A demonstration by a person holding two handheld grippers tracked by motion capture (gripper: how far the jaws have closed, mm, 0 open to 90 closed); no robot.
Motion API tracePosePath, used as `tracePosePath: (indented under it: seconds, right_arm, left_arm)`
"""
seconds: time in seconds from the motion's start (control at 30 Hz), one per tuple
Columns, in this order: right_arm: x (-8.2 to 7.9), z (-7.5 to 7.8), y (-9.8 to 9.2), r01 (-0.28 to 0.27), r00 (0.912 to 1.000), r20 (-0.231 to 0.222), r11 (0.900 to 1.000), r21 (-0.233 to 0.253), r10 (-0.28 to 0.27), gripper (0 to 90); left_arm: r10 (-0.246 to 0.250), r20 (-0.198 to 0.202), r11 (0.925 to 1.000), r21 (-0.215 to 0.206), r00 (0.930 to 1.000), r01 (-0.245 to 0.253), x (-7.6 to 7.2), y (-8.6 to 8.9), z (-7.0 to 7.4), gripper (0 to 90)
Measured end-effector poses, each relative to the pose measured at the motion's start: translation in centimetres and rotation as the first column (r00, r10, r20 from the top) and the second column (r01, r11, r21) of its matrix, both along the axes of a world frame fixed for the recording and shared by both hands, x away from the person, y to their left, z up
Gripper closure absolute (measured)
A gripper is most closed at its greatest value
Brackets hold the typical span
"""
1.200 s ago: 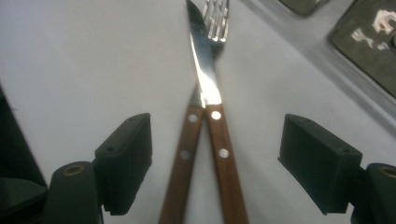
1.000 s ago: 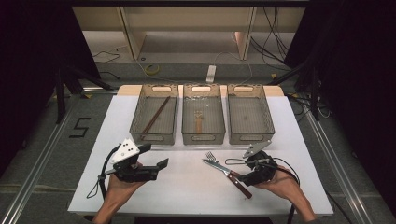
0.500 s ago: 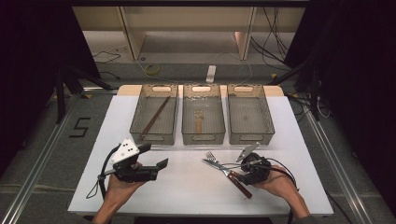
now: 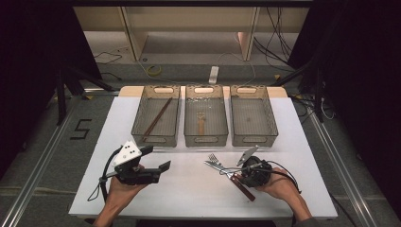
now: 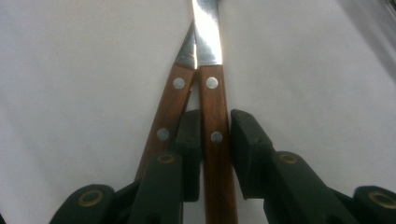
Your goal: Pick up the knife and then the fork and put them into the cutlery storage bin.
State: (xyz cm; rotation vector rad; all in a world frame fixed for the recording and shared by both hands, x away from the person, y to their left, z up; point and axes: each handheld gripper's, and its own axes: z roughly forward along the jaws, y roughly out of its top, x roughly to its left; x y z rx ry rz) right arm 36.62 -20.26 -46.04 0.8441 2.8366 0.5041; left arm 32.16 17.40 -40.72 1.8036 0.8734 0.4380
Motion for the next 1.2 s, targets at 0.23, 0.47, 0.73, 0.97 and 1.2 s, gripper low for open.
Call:
tracePosePath:
  seconds: [0.23, 0.47, 0.73, 0.97, 1.2]
  right_arm:
    - [-0.2, 0.1, 0.3, -0.02, 0.9998, 0.007, 1.0, -0.018, 0.02, 76.6]
    - [-0.1, 0.1, 0.4, -0.016, 0.9999, 0.001, 1.0, -0.02, 0.016, 77.0]
    - [-0.1, 0.7, 0.0, -0.026, 0.9996, 0.007, 0.999, 0.027, 0.026, 77.2]
    - [-0.3, 1.9, -0.5, -0.019, 0.9993, 0.032, 0.996, 0.09, 0.016, 77.2]
    - [-0.1, 3.4, -1.6, 0.007, 0.9967, 0.078, 0.984, 0.178, -0.021, 77.1]
  left_arm:
    - [-0.001, 0.0, 1.0, 0.0, 1.0, 0.001, 0.0, 0.0, 0.0, 16.1]
    - [0.001, 0.001, 1.0, -0.001, 1.0, -0.001, 0.0, 0.0, 0.0, 16.1]
    - [0.001, 0.003, 1.0, 0.002, 1.0, -0.001, 0.0, 0.1, 0.0, 16.2]
    - [0.007, 0.002, 1.0, -0.002, 1.0, -0.007, 0.0, 0.1, 0.0, 16.2]
    - [0.012, 0.013, 0.9998, -0.013, 0.9998, -0.012, -0.1, 0.2, 0.1, 16.2]
